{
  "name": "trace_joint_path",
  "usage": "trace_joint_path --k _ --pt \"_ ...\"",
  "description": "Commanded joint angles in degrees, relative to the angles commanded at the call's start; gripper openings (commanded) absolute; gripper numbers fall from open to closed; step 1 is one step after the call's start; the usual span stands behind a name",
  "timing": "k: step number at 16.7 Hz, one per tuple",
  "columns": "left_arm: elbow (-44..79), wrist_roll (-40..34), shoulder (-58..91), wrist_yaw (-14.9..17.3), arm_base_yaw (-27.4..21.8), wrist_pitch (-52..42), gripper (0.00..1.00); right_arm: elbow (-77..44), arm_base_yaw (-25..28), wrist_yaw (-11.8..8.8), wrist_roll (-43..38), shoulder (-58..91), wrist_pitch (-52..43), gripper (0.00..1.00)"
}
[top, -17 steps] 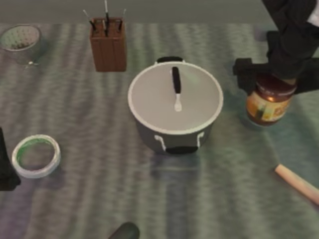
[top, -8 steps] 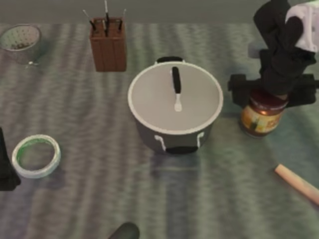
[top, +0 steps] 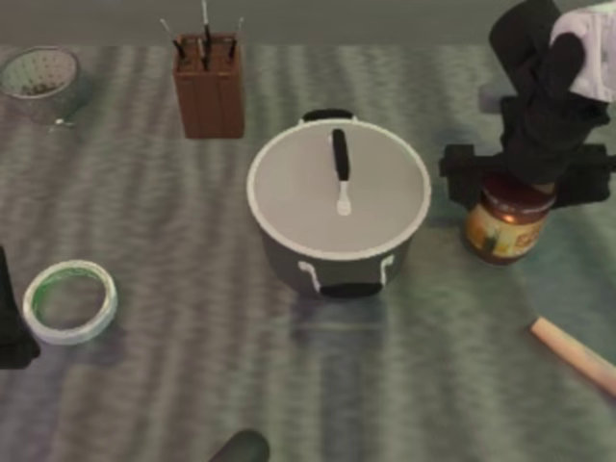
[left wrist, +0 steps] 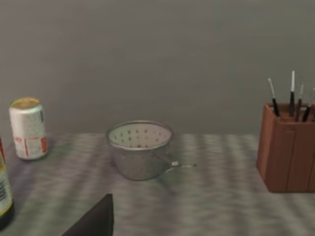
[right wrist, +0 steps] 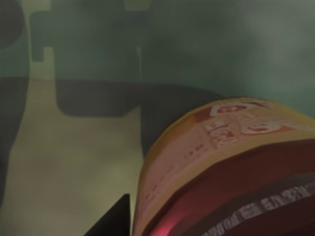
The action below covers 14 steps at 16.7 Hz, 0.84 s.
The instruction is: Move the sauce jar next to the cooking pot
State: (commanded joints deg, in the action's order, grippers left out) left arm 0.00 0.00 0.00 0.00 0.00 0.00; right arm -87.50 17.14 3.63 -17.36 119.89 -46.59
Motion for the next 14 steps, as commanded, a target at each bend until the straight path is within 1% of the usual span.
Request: trace_joint_path --k 8,9,14 --pt "0.0 0.0 0.0 0.0 0.0 0.0 1.00 0.0 0.0 0.0 0.0 0.0 0.0 0.98" --pt "0.0 0.0 0.0 0.0 0.0 0.0 1.00 0.0 0.0 0.0 0.0 0.0 0.0 1.00" --pt "0.0 0.0 0.0 0.0 0.0 0.0 1.00 0.0 0.0 0.0 0.0 0.0 0.0 1.00"
